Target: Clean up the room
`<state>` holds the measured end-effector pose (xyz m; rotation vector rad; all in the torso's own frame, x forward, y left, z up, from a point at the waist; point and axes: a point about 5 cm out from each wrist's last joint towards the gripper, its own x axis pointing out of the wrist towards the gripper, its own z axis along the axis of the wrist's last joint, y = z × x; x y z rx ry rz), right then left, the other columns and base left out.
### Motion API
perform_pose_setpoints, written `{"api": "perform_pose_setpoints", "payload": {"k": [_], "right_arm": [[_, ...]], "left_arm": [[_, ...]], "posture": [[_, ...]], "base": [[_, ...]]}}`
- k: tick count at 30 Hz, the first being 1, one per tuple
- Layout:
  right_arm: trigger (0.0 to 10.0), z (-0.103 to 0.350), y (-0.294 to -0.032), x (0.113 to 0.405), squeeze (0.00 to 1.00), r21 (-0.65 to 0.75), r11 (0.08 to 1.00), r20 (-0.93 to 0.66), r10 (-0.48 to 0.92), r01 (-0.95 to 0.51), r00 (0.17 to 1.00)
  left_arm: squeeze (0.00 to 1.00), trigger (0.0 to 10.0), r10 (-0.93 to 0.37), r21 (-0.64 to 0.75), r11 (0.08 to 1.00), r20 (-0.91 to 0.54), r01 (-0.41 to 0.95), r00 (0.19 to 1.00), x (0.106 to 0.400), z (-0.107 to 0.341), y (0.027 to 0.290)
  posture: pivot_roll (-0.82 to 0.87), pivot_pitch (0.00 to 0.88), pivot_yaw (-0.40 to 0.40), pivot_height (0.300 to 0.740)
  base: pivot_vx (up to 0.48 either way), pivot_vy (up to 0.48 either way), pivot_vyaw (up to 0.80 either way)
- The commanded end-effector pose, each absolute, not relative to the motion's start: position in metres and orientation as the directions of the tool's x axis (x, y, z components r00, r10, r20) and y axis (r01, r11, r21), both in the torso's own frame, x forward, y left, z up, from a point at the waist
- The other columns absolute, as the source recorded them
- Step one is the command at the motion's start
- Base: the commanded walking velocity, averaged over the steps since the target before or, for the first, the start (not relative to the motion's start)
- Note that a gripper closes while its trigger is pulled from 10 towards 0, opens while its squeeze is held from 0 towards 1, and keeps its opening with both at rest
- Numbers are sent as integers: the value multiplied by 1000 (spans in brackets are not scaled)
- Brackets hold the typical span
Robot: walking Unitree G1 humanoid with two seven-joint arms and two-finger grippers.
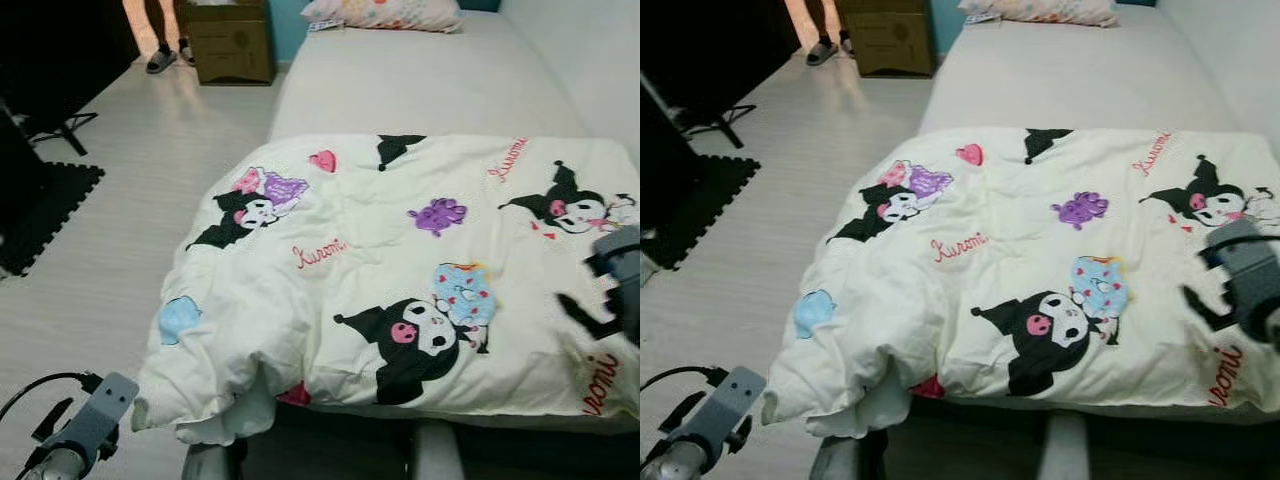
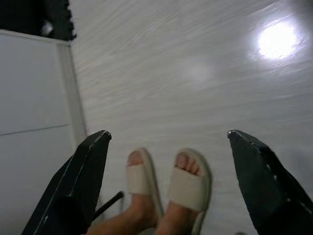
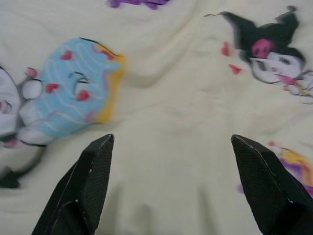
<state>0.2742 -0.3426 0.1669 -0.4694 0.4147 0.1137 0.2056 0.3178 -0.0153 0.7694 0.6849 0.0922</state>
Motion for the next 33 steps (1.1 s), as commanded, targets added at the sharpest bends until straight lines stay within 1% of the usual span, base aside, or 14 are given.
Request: {"api": "perform_pose_setpoints", "payload": {"k": [1,2,3,4,6,7,9,14,21,24,25,26,29,33], "right_arm": [[10000,156,-334,272,0,-373,895,-450,59,-247,891],[10000,137,-305,267,0,-301,875,-482,204,-380,852],[10000,125,-279,263,0,-235,847,-483,324,-477,814],[10000,125,-279,263,0,-235,847,-483,324,-477,814],[10000,112,-251,266,0,-156,856,-427,392,-493,815],[10000,105,-248,271,0,-153,884,-423,346,-442,838],[10000,98,-247,275,0,-141,918,-419,285,-372,862],[10000,77,-264,288,0,-108,993,-397,-2,-44,918],[10000,72,-283,289,0,-39,988,-349,-156,153,924],[10000,66,-313,279,0,-57,927,-354,-367,372,860],[10000,66,-313,279,0,-57,927,-354,-367,372,860],[10000,65,-323,275,0,-66,894,-357,-436,444,826],[10000,65,-323,275,0,-66,894,-357,-436,444,826],[10000,54,-336,265,0,-68,832,-387,-531,551,754]], "left_arm": [[0,10000,340,692,697,-547,185,765,199,-17,324],[0,10000,348,687,713,-523,143,778,201,-14,325],[0,10000,327,612,789,-485,47,811,210,-9,319],[0,10000,327,612,789,-485,47,811,210,-9,319],[0,10000,279,401,908,-355,-124,892,236,11,306],[0,10000,249,315,936,-287,-154,925,250,23,298],[0,10000,227,261,951,-227,-165,947,263,36,292],[0,10000,118,121,986,-35,-113,992,299,83,264],[0,10000,-14,114,993,20,12,1000,306,98,239],[0,10000,-87,74,994,25,85,996,299,101,229],[0,10000,-87,74,994,25,85,996,299,101,229],[0,10000,-100,63,993,17,98,995,295,101,230],[0,10000,-100,63,993,17,98,995,295,101,230],[0,10000,-138,99,985,-14,138,990,284,101,233]], "posture": [[100,133,11,522],[100,133,11,522],[92,127,3,522],[92,127,3,522],[88,125,0,522],[94,122,-3,522],[97,118,-10,522],[102,113,-10,522],[134,130,10,522],[172,156,31,522],[172,156,31,522],[200,176,45,522],[200,176,45,522],[260,212,84,522]], "base": [[0,0,0],[0,0,0],[0,0,0],[0,0,0],[0,0,0],[0,0,0],[0,0,0],[0,0,0],[0,0,0],[0,0,0],[0,0,0],[0,0,0],[0,0,0],[0,0,0]]}}
